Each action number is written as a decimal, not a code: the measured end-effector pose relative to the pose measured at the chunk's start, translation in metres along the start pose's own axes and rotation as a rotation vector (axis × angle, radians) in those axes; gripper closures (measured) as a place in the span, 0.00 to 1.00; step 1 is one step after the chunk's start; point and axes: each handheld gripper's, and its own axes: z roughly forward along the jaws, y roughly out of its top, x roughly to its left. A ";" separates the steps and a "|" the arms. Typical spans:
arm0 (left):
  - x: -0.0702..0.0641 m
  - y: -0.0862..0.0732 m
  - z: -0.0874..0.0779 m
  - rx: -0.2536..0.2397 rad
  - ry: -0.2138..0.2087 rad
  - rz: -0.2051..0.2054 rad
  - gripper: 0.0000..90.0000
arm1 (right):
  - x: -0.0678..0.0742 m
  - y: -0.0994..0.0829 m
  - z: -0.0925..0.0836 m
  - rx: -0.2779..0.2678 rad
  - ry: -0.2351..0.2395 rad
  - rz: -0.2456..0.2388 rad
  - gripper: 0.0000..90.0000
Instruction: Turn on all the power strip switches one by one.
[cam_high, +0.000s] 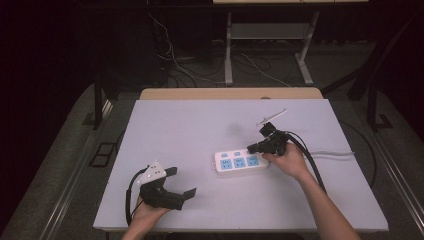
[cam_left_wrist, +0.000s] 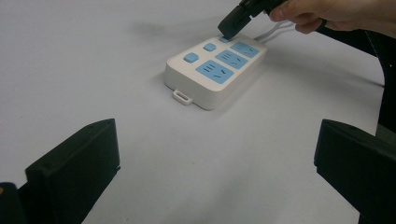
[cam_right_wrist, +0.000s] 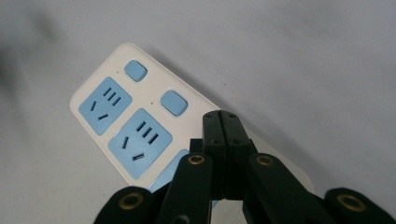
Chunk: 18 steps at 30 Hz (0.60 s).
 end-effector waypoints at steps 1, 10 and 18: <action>0.000 0.000 0.000 0.000 0.000 0.000 0.00 | 0.000 0.000 0.000 0.002 0.000 -0.003 1.00; 0.000 0.000 0.001 0.004 -0.001 0.000 0.00 | -0.010 -0.008 -0.004 -0.020 -0.004 0.014 1.00; 0.001 0.000 0.000 0.004 0.000 -0.001 0.00 | -0.005 -0.004 -0.004 -0.011 -0.048 -0.022 1.00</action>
